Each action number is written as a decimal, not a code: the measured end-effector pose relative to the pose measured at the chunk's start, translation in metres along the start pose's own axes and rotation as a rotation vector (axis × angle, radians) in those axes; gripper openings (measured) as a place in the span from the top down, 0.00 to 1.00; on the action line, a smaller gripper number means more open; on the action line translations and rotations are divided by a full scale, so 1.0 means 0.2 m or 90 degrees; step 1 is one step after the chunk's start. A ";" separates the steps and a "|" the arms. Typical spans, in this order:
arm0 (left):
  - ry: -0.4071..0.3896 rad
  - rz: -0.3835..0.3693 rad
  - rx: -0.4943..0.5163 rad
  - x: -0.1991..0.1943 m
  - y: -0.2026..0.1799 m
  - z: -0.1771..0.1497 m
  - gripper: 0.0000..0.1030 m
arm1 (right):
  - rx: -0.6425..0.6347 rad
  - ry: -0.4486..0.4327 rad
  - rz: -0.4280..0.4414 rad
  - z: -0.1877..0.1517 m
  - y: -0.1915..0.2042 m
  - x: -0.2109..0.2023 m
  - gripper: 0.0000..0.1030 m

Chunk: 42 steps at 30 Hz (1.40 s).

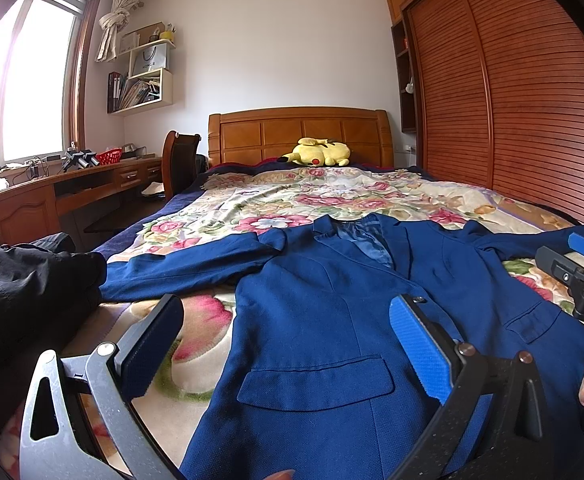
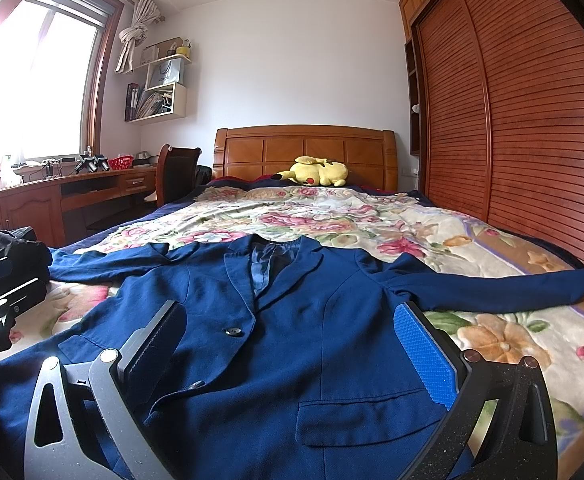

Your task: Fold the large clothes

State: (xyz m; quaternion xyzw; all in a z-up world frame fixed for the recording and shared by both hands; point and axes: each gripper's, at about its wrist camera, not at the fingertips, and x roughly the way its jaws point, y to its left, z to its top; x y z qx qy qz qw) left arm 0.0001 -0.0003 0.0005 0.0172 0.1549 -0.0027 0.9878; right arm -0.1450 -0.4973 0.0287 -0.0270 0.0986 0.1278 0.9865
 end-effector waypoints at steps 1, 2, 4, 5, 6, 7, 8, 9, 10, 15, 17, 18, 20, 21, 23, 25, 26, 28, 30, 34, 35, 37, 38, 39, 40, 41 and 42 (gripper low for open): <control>0.000 0.000 0.000 0.00 0.00 0.00 0.00 | 0.000 0.000 0.000 0.00 0.00 0.00 0.00; 0.000 0.000 0.000 0.00 0.00 0.00 0.00 | 0.000 0.000 0.000 0.00 0.00 0.00 0.00; -0.001 0.000 0.000 0.00 0.00 0.00 0.00 | 0.000 0.000 0.000 0.00 0.00 0.00 0.00; -0.001 0.000 0.000 0.00 0.00 0.00 0.00 | 0.000 0.000 0.000 0.00 0.00 0.00 0.00; 0.000 0.000 0.000 0.00 0.00 0.00 0.00 | 0.000 0.000 0.000 0.00 0.00 0.00 0.00; 0.000 0.000 0.000 0.00 0.00 0.00 0.00 | 0.000 0.000 0.000 0.00 0.00 0.00 0.00; 0.000 0.000 0.000 0.00 0.00 0.00 0.00 | 0.000 0.000 0.000 0.00 0.00 0.00 0.00; 0.000 0.000 0.000 0.00 0.00 0.00 0.00 | 0.000 0.000 0.000 0.00 0.00 0.00 0.00; 0.000 0.000 0.000 0.00 0.00 0.00 0.00 | 0.001 0.000 0.000 0.00 0.00 0.00 0.00; 0.000 0.000 0.000 0.00 0.00 0.00 0.00 | 0.000 0.000 0.000 0.00 0.00 0.00 0.00; -0.001 0.000 0.000 0.00 0.00 0.00 0.00 | 0.001 0.000 0.000 0.00 0.00 0.00 0.00; -0.001 0.000 0.000 0.00 0.00 0.00 0.00 | 0.001 0.001 0.000 0.00 0.00 0.00 0.00; 0.000 0.000 0.000 0.00 0.00 0.00 0.00 | 0.001 0.000 0.000 0.00 0.00 0.00 0.00; 0.000 0.000 0.000 0.00 0.00 0.00 0.00 | 0.001 0.000 0.000 0.00 0.00 0.00 0.00; -0.001 0.000 0.000 0.00 0.00 0.00 0.00 | 0.001 0.001 0.000 0.00 -0.01 0.00 0.00; 0.000 0.000 0.000 0.00 0.00 0.00 0.00 | 0.001 0.001 0.001 0.00 -0.01 0.00 0.00; 0.001 -0.001 0.001 0.00 0.00 0.00 0.00 | 0.001 0.001 0.001 0.00 -0.01 0.00 0.00; 0.002 -0.002 0.001 0.00 0.00 0.00 0.00 | 0.000 0.002 0.001 0.00 -0.01 0.00 0.00; 0.008 -0.008 0.002 0.00 0.00 0.00 0.00 | -0.003 0.005 0.006 0.00 0.00 -0.01 0.00; 0.044 -0.028 0.012 0.03 0.01 0.02 0.00 | -0.014 0.020 0.023 0.02 0.02 -0.01 0.00; 0.049 -0.028 0.016 0.04 0.01 0.03 0.00 | -0.012 0.025 0.031 0.03 0.03 -0.01 0.00; 0.066 -0.023 0.022 0.05 0.05 0.05 0.00 | 0.002 0.038 0.061 0.05 0.05 0.00 0.00; 0.068 -0.020 0.025 0.06 0.06 0.06 0.00 | 0.003 0.042 0.068 0.05 0.06 0.00 0.00; 0.071 -0.018 0.025 0.06 0.08 0.06 0.00 | -0.002 0.043 0.076 0.06 0.09 0.00 0.00; 0.077 -0.013 0.028 0.06 0.11 0.08 0.00 | -0.007 0.042 0.077 0.07 0.10 0.00 0.00; 0.088 -0.004 0.045 0.07 0.12 0.09 0.00 | -0.014 0.040 0.078 0.07 0.11 -0.01 0.00; 0.097 -0.001 0.042 0.08 0.16 0.10 0.00 | -0.019 0.039 0.081 0.08 0.12 -0.02 0.00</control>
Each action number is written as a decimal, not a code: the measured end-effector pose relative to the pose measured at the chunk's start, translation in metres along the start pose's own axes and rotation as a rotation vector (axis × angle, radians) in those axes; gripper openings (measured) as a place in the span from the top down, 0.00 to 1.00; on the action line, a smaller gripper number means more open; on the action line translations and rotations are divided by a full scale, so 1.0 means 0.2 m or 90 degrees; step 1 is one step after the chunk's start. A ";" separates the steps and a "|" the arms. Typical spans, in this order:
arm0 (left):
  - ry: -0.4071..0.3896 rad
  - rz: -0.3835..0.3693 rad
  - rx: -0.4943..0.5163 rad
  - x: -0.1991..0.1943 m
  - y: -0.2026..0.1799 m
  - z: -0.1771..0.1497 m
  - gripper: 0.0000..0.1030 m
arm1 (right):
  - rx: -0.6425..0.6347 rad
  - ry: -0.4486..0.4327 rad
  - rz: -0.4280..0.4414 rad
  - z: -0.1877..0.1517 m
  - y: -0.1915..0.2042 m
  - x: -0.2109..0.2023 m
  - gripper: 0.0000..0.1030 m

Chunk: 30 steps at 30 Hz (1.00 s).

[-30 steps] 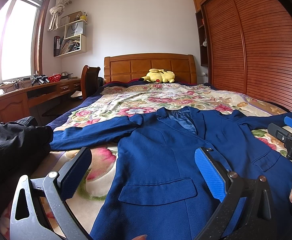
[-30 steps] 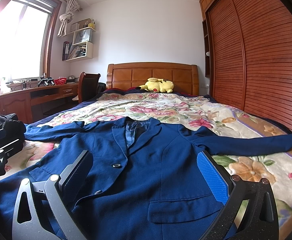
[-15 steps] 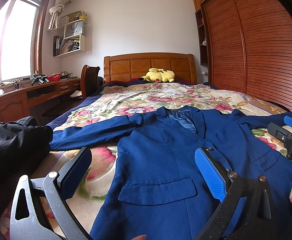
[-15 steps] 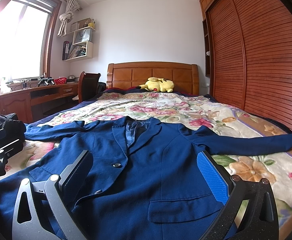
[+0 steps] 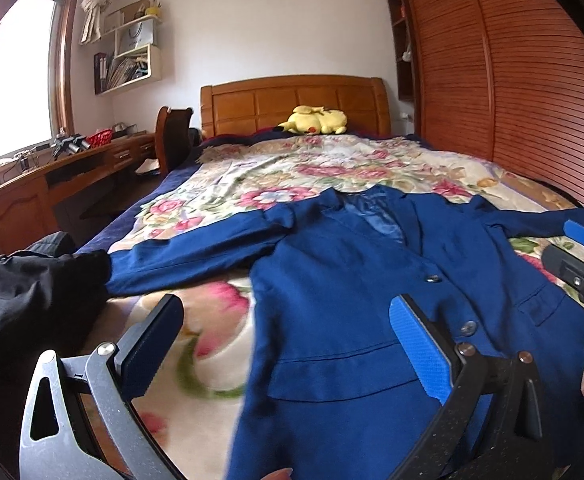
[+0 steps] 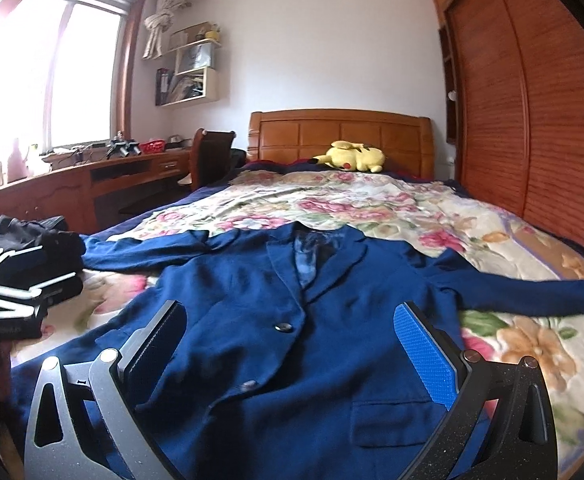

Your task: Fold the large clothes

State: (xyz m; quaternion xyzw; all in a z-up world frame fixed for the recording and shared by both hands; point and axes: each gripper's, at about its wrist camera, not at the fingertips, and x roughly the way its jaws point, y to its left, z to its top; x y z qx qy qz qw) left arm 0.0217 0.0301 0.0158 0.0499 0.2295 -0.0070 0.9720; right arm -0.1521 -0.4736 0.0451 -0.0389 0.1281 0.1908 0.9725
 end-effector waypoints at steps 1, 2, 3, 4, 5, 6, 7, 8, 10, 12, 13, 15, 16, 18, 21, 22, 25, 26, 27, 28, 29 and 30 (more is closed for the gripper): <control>0.001 -0.002 -0.010 0.01 0.02 0.00 0.00 | -0.002 -0.001 0.005 0.01 0.01 -0.01 0.00; 0.004 0.004 -0.009 0.01 0.05 0.00 0.00 | -0.003 -0.001 0.010 0.02 0.00 -0.02 0.00; 0.005 0.012 -0.003 0.02 0.07 0.01 0.00 | -0.004 0.000 0.015 0.03 0.01 -0.03 0.00; 0.008 0.018 0.004 0.02 0.09 0.02 0.00 | -0.007 0.000 0.021 0.03 0.02 -0.03 0.00; 0.014 0.022 0.005 0.03 0.12 0.01 0.00 | -0.009 0.002 0.024 0.04 0.02 -0.02 0.00; 0.016 0.025 0.004 0.04 0.14 0.01 0.00 | -0.011 0.004 0.029 0.04 0.02 -0.02 0.00; 0.021 0.026 0.001 0.05 0.17 0.01 0.00 | -0.014 0.007 0.035 0.04 0.03 -0.01 0.00; 0.031 0.031 0.002 0.07 0.20 0.01 0.00 | -0.015 0.010 0.039 0.04 0.03 0.00 0.00; 0.046 0.040 -0.003 0.10 0.27 0.02 0.00 | -0.017 0.018 0.047 0.05 0.04 0.02 0.00; 0.060 0.042 -0.015 0.14 0.32 0.02 0.00 | -0.015 0.024 0.056 0.06 0.04 0.03 0.00; 0.072 0.046 -0.017 0.16 0.35 0.02 0.00 | -0.014 0.028 0.061 0.06 0.04 0.03 0.00; 0.090 0.052 -0.021 0.21 0.39 0.01 0.00 | -0.015 0.034 0.067 0.07 0.04 0.04 0.00; 0.098 0.051 -0.030 0.24 0.41 0.00 0.00 | -0.017 0.036 0.067 0.08 0.04 0.04 0.00; 0.107 0.060 -0.023 0.27 0.45 0.01 0.00 | -0.026 0.041 0.068 0.09 0.05 0.05 0.00; 0.121 0.077 -0.008 0.33 0.49 0.02 0.00 | -0.028 0.049 0.084 0.14 0.06 0.08 0.00; 0.128 0.081 -0.005 0.35 0.51 0.03 0.00 | -0.026 0.051 0.091 0.15 0.07 0.10 0.00; 0.144 0.085 -0.003 0.43 0.55 0.04 0.00 | -0.037 0.051 0.105 0.19 0.10 0.15 0.00; 0.151 0.085 -0.005 0.46 0.56 0.04 0.00 | -0.045 0.051 0.103 0.20 0.11 0.17 0.00; 0.156 0.086 -0.001 0.49 0.57 0.04 0.00 | -0.052 0.052 0.102 0.21 0.11 0.19 0.00; 0.161 0.086 0.000 0.52 0.58 0.04 0.00 | -0.057 0.055 0.103 0.21 0.12 0.21 0.00; 0.165 0.085 0.000 0.54 0.58 0.03 0.00 | -0.061 0.060 0.105 0.21 0.12 0.24 0.00; 0.174 0.083 0.000 0.57 0.59 0.03 0.00 | -0.063 0.066 0.108 0.21 0.12 0.26 0.00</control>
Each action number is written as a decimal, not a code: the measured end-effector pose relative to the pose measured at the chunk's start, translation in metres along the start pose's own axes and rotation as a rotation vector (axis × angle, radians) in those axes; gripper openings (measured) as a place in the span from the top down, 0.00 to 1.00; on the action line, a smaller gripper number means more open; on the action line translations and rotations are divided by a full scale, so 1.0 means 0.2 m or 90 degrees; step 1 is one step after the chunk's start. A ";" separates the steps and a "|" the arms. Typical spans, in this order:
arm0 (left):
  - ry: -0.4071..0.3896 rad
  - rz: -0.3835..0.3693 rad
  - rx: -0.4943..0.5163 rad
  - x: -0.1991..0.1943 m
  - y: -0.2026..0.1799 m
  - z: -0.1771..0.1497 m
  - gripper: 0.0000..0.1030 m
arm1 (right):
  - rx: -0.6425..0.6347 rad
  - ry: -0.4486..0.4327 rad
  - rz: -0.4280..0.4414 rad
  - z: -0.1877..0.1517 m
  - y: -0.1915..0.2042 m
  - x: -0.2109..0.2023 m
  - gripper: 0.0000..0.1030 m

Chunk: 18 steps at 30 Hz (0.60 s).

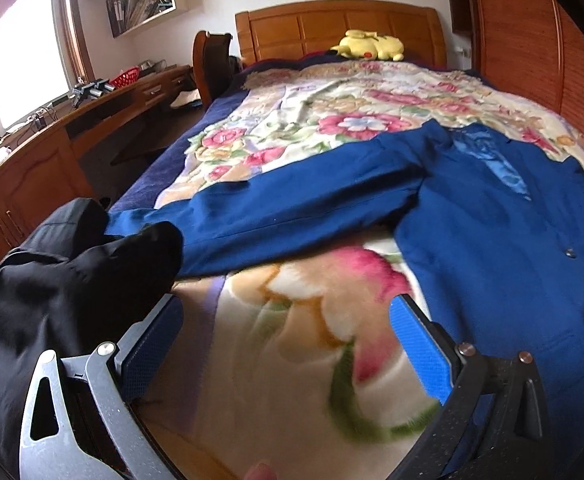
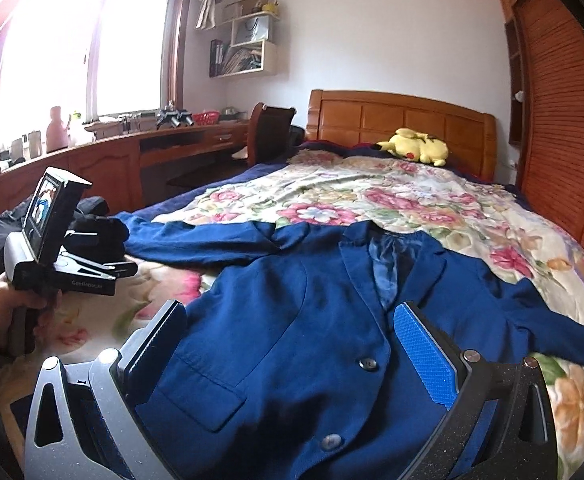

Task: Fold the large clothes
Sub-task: 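Lower the left tool onto the navy jacket sleeve and close on it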

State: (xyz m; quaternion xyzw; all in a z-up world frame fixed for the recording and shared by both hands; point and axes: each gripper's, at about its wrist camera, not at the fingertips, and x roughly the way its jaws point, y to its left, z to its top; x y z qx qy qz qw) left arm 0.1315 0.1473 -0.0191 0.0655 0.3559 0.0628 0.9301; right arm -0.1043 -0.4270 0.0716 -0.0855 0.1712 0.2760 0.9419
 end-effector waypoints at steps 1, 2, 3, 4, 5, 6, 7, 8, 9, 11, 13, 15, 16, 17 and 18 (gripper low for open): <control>0.008 -0.007 -0.004 0.04 0.00 0.00 0.00 | -0.002 0.008 0.004 0.00 0.00 0.03 0.00; 0.014 -0.009 -0.003 0.07 -0.01 0.01 0.00 | -0.004 0.014 0.006 0.00 -0.01 0.04 0.00; 0.025 -0.012 0.003 0.11 -0.01 0.02 0.00 | -0.006 0.019 0.008 0.00 -0.01 0.06 0.00; 0.031 -0.012 0.006 0.13 -0.02 0.02 0.00 | -0.007 0.023 0.009 -0.01 -0.02 0.07 0.00; 0.039 -0.014 0.009 0.16 -0.03 0.03 0.00 | -0.006 0.028 0.010 -0.02 -0.03 0.08 0.00; 0.046 -0.011 0.015 0.19 -0.04 0.03 0.00 | -0.005 0.034 0.011 -0.02 -0.03 0.09 0.00; 0.052 -0.003 0.022 0.22 -0.05 0.04 0.00 | -0.004 0.042 0.012 -0.02 -0.04 0.10 0.00; 0.057 0.006 0.029 0.25 -0.06 0.04 0.01 | -0.001 0.046 0.011 -0.02 -0.05 0.10 0.00; 0.060 0.011 0.034 0.27 -0.06 0.05 0.03 | 0.002 0.048 0.010 -0.02 -0.05 0.10 0.00; 0.074 0.021 0.041 0.32 -0.06 0.06 0.06 | 0.012 0.052 0.008 -0.01 -0.08 0.09 0.00; 0.083 0.030 0.044 0.37 -0.06 0.08 0.12 | 0.018 0.055 0.004 -0.01 -0.10 0.10 0.00; 0.094 0.042 0.050 0.41 -0.06 0.10 0.16 | 0.025 0.054 -0.001 0.00 -0.12 0.10 0.00; 0.097 0.046 0.054 0.43 -0.06 0.10 0.18 | 0.028 0.054 -0.003 0.00 -0.13 0.09 0.00; 0.097 0.050 0.058 0.45 -0.07 0.11 0.18 | 0.030 0.053 -0.005 0.00 -0.14 0.09 0.00; 0.099 0.058 0.065 0.46 -0.07 0.12 0.20 | 0.033 0.055 -0.007 0.00 -0.14 0.09 0.00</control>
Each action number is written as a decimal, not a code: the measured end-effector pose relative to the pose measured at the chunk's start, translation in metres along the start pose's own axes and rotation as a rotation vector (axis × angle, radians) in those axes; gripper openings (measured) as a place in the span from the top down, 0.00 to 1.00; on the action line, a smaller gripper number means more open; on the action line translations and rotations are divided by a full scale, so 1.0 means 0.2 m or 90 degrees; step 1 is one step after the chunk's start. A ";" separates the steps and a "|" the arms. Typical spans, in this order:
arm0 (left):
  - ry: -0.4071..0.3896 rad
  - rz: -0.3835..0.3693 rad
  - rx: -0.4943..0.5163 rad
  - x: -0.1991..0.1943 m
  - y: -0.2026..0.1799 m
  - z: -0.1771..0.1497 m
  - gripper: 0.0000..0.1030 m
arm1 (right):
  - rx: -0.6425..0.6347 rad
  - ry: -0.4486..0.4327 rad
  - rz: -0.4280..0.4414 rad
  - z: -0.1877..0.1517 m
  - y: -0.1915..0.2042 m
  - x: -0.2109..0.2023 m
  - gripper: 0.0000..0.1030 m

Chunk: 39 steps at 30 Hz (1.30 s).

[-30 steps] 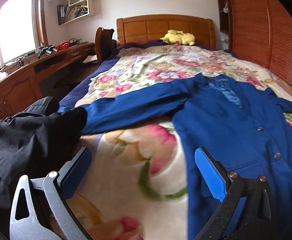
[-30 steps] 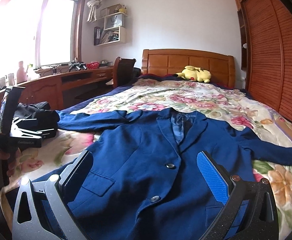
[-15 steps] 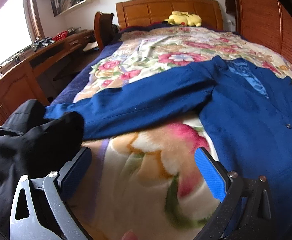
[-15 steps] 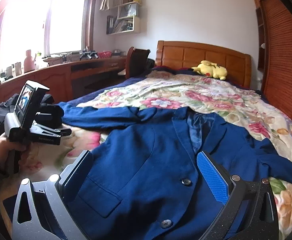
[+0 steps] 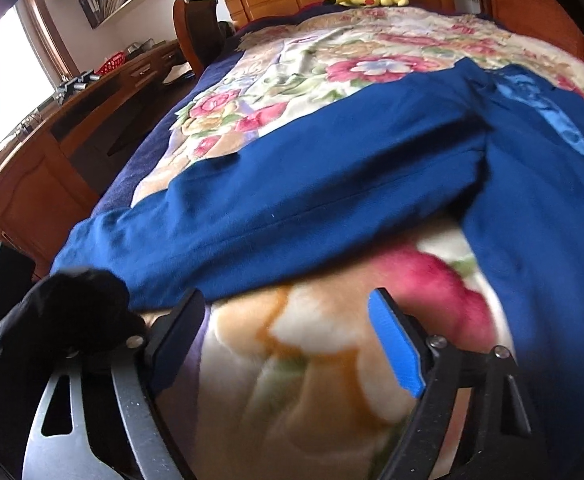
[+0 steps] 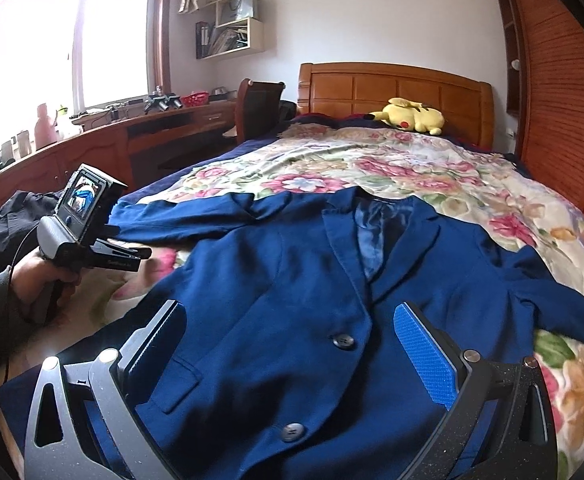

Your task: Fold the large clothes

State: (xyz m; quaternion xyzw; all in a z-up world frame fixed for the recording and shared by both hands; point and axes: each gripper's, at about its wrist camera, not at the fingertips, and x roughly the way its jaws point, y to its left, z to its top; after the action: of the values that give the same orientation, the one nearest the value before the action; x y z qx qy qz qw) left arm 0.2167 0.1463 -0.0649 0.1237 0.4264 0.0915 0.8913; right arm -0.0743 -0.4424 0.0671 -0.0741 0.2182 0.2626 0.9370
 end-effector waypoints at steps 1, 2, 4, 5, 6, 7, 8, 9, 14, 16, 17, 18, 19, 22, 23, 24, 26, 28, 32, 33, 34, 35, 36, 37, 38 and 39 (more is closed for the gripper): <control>0.003 0.001 0.003 0.01 0.00 0.01 0.21 | 0.002 0.000 0.000 -0.01 0.00 -0.01 0.00; 0.005 0.003 0.004 0.03 0.00 0.01 0.21 | 0.004 0.002 0.000 -0.02 0.00 -0.01 0.00; 0.009 0.010 0.008 0.05 -0.01 0.03 0.21 | 0.006 0.005 -0.001 -0.03 -0.01 -0.01 0.00; 0.010 0.013 0.007 0.06 0.00 0.03 0.21 | 0.006 0.008 -0.002 -0.03 -0.01 -0.02 0.00; 0.012 0.016 0.006 0.07 0.00 0.04 0.21 | 0.006 0.008 0.000 -0.03 -0.01 -0.02 0.00; 0.012 0.015 0.003 0.08 0.00 0.04 0.21 | 0.007 0.009 0.000 -0.03 -0.01 -0.02 0.00; 0.012 0.014 0.000 0.09 0.01 0.04 0.22 | 0.009 0.009 0.000 -0.03 0.00 -0.02 0.00; 0.010 0.016 -0.002 0.10 0.02 0.04 0.24 | 0.010 0.008 0.002 -0.03 0.00 -0.02 0.00; 0.013 0.007 -0.006 0.14 0.06 0.04 0.46 | 0.016 0.006 0.009 -0.03 -0.01 -0.02 0.00; 0.010 0.006 -0.015 0.16 0.08 0.05 0.65 | 0.018 0.007 0.010 -0.03 -0.01 -0.02 0.00; 0.009 0.012 -0.016 0.16 0.08 0.05 0.71 | 0.019 0.008 0.010 -0.03 -0.01 -0.02 0.00; 0.009 0.013 -0.019 0.16 0.09 0.06 0.82 | 0.020 0.008 0.010 -0.04 -0.01 -0.02 0.00; 0.008 0.010 -0.020 0.16 0.09 0.06 0.86 | 0.021 0.009 0.010 -0.03 -0.02 -0.02 0.00; -0.003 0.015 -0.011 0.15 0.08 0.08 0.93 | 0.024 0.007 0.012 -0.03 -0.03 -0.02 0.00; -0.014 0.018 -0.011 0.14 0.08 0.09 0.94 | 0.025 0.006 0.013 -0.03 -0.04 -0.02 0.00; -0.024 0.019 -0.014 0.12 0.08 0.10 0.96 | 0.025 0.006 0.013 -0.03 -0.04 -0.02 0.00; -0.042 0.018 -0.016 0.08 0.07 0.12 0.97 | 0.026 0.004 0.011 -0.03 -0.04 -0.03 0.00; -0.065 0.018 -0.016 0.02 0.07 0.15 0.98 | 0.027 0.005 0.010 -0.03 -0.04 -0.02 0.00; -0.095 -0.001 -0.016 -0.08 0.04 0.19 0.98 | 0.030 0.004 0.009 -0.03 -0.05 -0.03 0.00; -0.104 -0.007 -0.016 -0.11 0.03 0.20 0.98 | 0.030 0.003 0.007 -0.03 -0.05 -0.03 0.00; -0.112 -0.013 -0.016 -0.13 0.01 0.22 0.98 | 0.030 0.002 0.005 -0.02 -0.05 -0.03 0.00; -0.115 -0.019 -0.016 -0.15 0.01 0.22 0.98 | 0.030 0.000 0.002 -0.02 -0.05 -0.04 0.00; -0.123 -0.028 -0.015 -0.18 -0.01 0.22 0.98 | 0.030 -0.001 0.000 -0.02 -0.05 -0.04 0.00; -0.131 -0.033 -0.013 -0.21 -0.03 0.23 0.98 | 0.030 -0.002 -0.002 -0.03 -0.06 -0.05 0.00; -0.139 -0.038 -0.011 -0.24 -0.05 0.24 0.98 | 0.031 -0.002 -0.004 -0.03 -0.06 -0.05 0.00; -0.149 -0.048 -0.006 -0.28 -0.08 0.25 0.98 | 0.032 -0.003 -0.006 -0.03 -0.06 -0.05 0.00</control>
State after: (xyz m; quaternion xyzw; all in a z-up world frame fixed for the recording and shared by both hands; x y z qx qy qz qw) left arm 0.2229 0.1095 0.0023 0.1133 0.3236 0.0451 0.9383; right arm -0.0775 -0.4593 0.0668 -0.0512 0.2220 0.2528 0.9403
